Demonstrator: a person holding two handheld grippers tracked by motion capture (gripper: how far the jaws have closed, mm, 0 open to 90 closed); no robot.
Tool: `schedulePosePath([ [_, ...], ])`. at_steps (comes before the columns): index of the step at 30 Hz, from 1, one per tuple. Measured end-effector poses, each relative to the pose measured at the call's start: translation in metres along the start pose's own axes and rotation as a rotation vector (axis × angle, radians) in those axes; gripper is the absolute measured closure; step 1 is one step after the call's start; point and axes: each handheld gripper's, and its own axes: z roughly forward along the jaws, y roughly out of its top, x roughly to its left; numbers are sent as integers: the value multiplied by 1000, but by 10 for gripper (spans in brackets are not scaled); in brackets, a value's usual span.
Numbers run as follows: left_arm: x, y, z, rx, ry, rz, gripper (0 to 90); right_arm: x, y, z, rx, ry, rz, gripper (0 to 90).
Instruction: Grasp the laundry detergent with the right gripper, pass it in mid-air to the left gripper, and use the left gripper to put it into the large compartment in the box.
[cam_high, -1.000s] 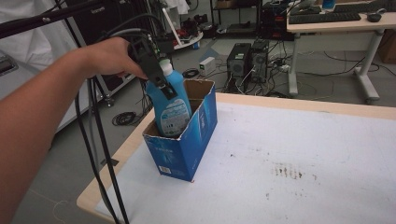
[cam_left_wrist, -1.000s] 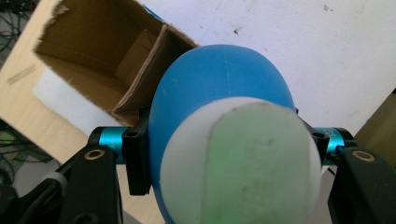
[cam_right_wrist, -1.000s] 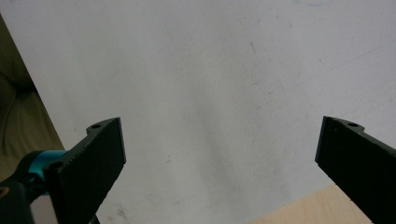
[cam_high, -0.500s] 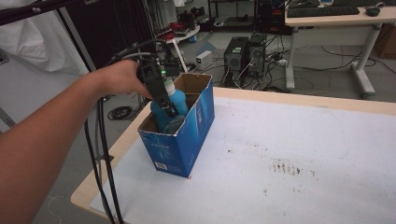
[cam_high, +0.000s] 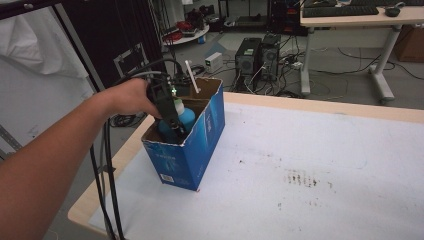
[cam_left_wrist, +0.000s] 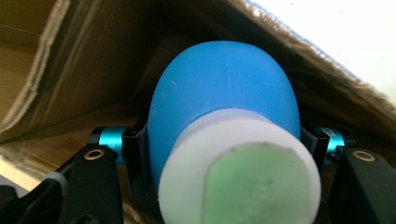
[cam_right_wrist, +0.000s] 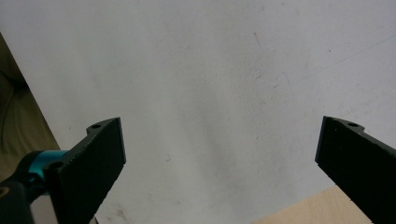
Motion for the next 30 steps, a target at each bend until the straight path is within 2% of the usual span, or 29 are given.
schedulePosePath([
  [3, 1, -1, 0, -15, 1, -7, 378, 0, 1, 1, -1, 7, 2, 8],
  [9, 2, 0, 2, -12, 9, -18, 373, 1, 3, 0, -3, 7, 4, 8],
  [13, 3, -1, 0, -24, 20, -30, 331, 3, 5, -1, -14, 14, 2, 8],
  [18, 3, -5, -7, -68, 19, -62, 254, 3, 4, -3, -18, 8, -3, 8],
  [21, 2, -6, -18, -138, 27, -76, 255, 5, 4, -4, -20, 4, -1, 7],
  [22, 2, -6, -18, -138, 27, -76, 254, 5, 4, -4, -20, 4, -1, 7],
  [23, 2, -7, -27, -191, 29, -83, 254, 6, 4, -5, -19, 6, -5, 8],
  [26, 1, -5, -42, -264, 33, -101, 212, 7, 6, -7, -22, 0, -8, 8],
  [30, -3, 0, -64, -399, 23, -105, 212, 7, 6, -11, -37, -7, -9, 8],
])
